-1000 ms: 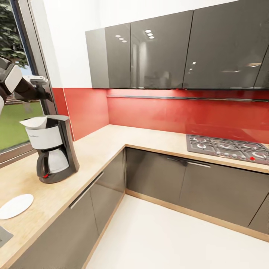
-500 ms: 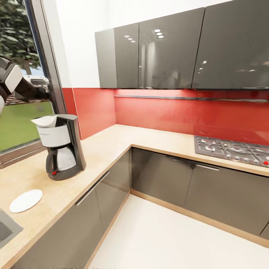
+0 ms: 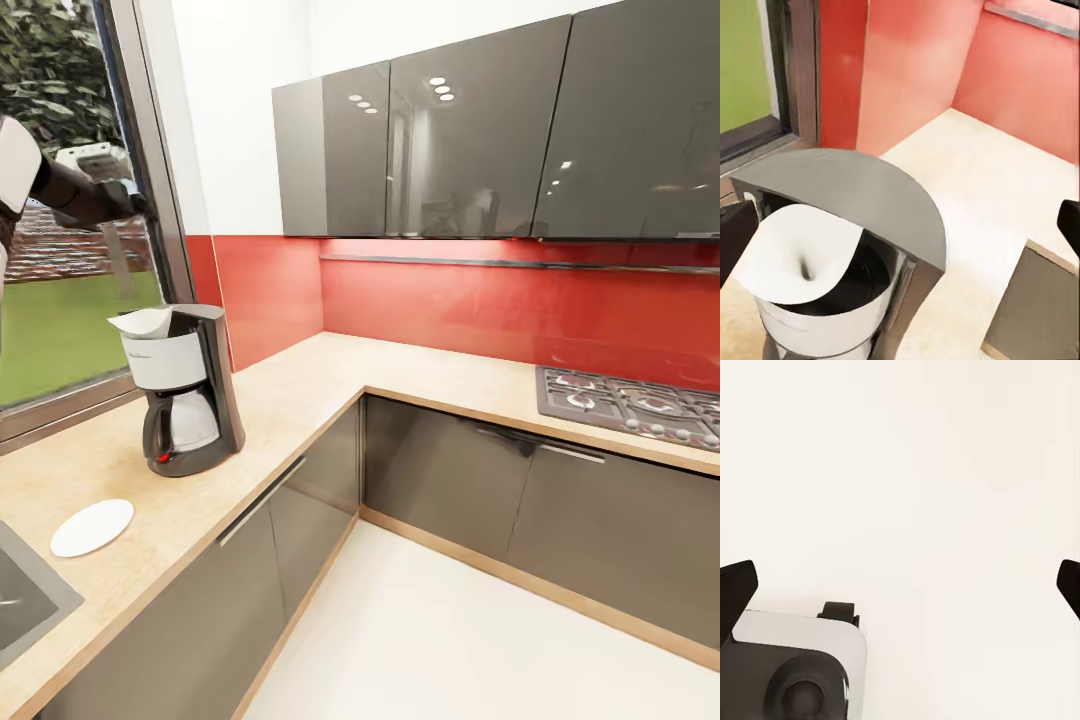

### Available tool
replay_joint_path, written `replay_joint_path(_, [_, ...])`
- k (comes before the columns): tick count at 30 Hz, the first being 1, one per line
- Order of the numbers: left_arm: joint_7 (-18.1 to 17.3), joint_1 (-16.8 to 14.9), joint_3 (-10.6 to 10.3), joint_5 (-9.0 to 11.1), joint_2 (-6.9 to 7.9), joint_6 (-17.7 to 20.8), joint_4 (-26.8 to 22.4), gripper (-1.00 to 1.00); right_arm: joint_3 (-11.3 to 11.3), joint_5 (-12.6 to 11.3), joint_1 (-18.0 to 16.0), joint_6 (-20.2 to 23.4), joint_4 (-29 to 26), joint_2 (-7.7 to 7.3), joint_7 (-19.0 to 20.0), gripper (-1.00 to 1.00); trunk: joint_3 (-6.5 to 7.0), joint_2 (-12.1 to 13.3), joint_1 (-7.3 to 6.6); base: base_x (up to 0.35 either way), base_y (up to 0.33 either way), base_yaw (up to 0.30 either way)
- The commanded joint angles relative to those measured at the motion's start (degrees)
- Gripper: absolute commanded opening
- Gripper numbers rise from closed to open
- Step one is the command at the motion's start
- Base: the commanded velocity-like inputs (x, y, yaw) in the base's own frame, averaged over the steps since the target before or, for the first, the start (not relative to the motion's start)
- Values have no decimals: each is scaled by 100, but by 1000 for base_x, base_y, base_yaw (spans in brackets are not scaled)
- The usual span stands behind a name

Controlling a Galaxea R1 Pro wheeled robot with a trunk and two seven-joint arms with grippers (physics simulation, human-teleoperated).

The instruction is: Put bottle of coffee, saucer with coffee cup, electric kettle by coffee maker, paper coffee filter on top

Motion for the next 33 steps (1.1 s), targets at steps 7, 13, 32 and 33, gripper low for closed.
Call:
replay_joint_path(7, [-18,-4,24,165,-1237,25,-404,100,2,41,-5,-16,5,-3,7,100,-8,-5,1,0,0,1])
replay_joint_path(13, [-61,1,41,174,-2246,-17,-337,100,2,41,-5,-16,5,-3,8,100,-8,-5,1,0,0,0])
replay_joint_path(32, [-2450,1557,-11,169,-2598,-1914,-568,100,2,41,-5,-16,5,-3,8,100,-8,-5,1,0,0,0])
replay_joint_path(33, [-2484,1723,-24,169,-2598,-2066,-643,100,2,41,-5,-16,5,-3,8,100,-8,-5,1,0,0,0])
